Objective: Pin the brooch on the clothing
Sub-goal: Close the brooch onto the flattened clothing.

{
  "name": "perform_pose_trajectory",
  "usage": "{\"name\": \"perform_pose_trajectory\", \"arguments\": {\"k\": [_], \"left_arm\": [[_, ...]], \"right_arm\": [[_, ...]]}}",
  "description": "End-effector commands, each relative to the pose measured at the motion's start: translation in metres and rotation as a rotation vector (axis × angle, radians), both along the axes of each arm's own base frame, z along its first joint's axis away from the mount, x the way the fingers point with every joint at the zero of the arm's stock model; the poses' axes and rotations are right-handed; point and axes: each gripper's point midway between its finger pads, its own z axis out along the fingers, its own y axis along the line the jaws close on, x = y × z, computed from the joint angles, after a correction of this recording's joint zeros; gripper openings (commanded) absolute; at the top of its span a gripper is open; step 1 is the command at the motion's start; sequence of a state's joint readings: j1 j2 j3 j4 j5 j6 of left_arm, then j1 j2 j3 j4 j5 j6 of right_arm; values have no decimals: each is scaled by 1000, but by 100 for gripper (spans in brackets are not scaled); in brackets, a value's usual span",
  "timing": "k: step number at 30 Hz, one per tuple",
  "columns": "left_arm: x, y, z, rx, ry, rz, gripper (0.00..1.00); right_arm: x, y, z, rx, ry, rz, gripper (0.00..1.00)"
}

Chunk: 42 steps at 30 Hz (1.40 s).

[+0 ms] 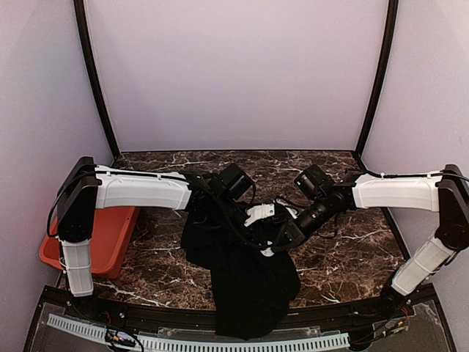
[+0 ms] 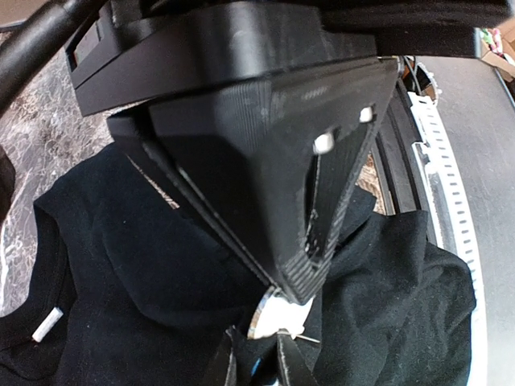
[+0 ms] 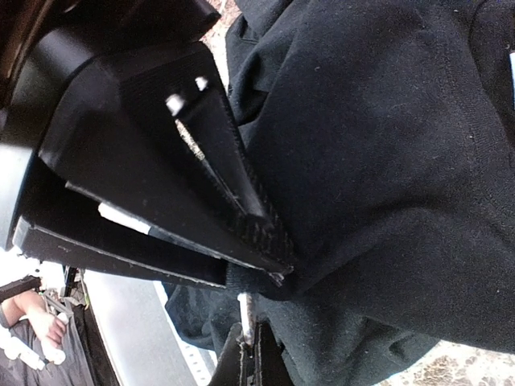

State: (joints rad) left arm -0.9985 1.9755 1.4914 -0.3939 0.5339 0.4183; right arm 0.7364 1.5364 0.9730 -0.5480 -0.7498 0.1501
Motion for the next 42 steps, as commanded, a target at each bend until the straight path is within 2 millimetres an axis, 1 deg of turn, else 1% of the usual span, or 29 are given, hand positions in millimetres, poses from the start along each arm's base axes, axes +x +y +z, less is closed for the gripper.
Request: {"name": "perform_pose_trajectory", "arguments": {"k": [1, 3, 10, 11, 12, 15, 18, 23, 26, 30, 34, 37, 39, 40, 41, 42], "left_arm": [[0, -3, -17, 67, -44, 24, 13], [-3, -3, -13, 56, -38, 14, 14], [-15, 0, 1, -4, -32, -40, 22], [-18, 0, 6, -23, -19, -53, 22], [-21, 1, 5, -31, -8, -65, 25], [-31, 2, 17, -92, 55, -110, 29], [-34, 2, 24, -133, 97, -133, 31], [-27, 5, 33, -175, 131, -115, 31], [-25, 7, 40, -198, 144, -116, 29], [-24, 8, 41, -199, 145, -114, 22], [-22, 9, 40, -188, 133, -106, 19], [-18, 10, 41, -180, 114, -95, 17], [-18, 11, 43, -182, 109, -96, 27], [-18, 11, 44, -184, 108, -97, 36], [-18, 11, 46, -188, 113, -101, 39], [-18, 12, 47, -191, 115, -102, 45]], "right_arm": [[12, 22, 40, 167, -76, 25, 0], [12, 21, 41, 166, -79, 24, 0], [9, 18, 40, 159, -102, 43, 0], [8, 17, 41, 163, -111, 47, 0], [8, 16, 41, 165, -119, 52, 0], [5, 14, 46, 185, -151, 70, 0], [2, 13, 54, 224, -177, 91, 0], [-5, 11, 63, 273, -217, 121, 0], [-6, 9, 63, 274, -232, 122, 0], [-8, 9, 67, 294, -251, 130, 0], [-10, 8, 73, 317, -259, 138, 0], [-12, 8, 73, 322, -258, 143, 0], [-13, 8, 74, 326, -254, 146, 0], [-13, 8, 74, 327, -253, 147, 0], [-14, 8, 74, 328, -251, 147, 0], [-14, 8, 74, 329, -250, 149, 0]]}}
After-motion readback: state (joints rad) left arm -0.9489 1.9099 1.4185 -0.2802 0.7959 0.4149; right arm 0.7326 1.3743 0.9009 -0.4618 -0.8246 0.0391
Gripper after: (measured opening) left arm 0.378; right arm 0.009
